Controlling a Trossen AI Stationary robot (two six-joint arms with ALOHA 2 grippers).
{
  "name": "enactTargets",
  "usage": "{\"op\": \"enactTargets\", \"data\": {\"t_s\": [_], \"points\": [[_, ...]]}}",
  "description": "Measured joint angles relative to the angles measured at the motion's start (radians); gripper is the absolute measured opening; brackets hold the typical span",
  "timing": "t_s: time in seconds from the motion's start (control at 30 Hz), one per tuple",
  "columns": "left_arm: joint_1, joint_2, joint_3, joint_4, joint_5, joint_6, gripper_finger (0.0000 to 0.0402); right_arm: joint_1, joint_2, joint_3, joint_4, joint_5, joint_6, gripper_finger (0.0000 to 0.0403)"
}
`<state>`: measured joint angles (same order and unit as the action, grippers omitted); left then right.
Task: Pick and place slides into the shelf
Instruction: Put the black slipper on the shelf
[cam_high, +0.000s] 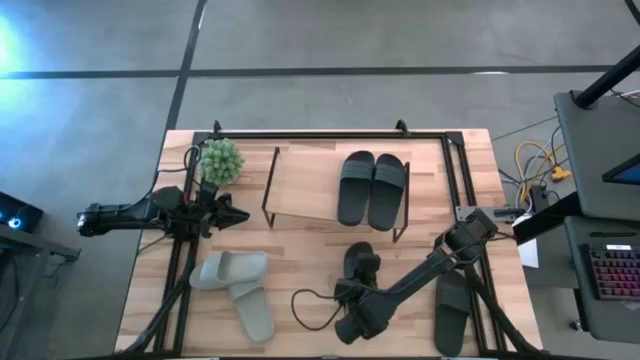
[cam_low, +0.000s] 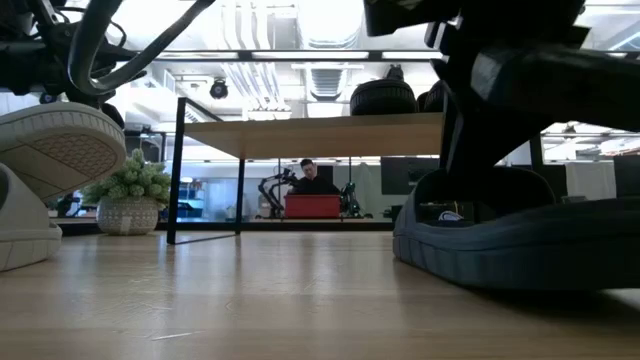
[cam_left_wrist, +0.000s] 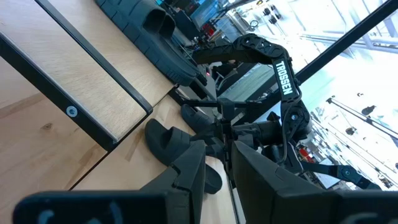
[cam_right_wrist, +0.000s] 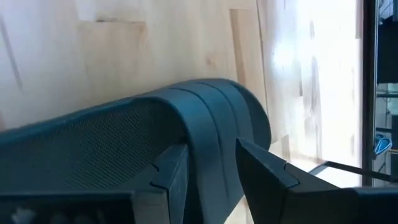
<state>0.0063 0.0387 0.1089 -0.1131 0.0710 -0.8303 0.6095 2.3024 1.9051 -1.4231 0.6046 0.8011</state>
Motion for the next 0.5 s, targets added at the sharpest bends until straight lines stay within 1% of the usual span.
{"op": "enactTargets", "data": {"t_s": [0.17, 0.37, 0.5], "points": [[0.0, 0.0, 0.0, 0.0, 0.0, 0.0, 0.0066, -0.016, 0.0, -0.015, 0.015, 0.001, 0.008, 0.0118], [0.0, 0.0, 0.0, 0.0, 0.0, 0.0, 0.0066, -0.035, 0.0, -0.038, 0.027, 0.003, 0.029, 0.0071], [0.0, 0.0, 0.0, 0.0, 0.0, 0.0, 0.0066, -0.036, 0.0, -0.05, 0.029, 0.042, 0.072, 0.0049]]}}
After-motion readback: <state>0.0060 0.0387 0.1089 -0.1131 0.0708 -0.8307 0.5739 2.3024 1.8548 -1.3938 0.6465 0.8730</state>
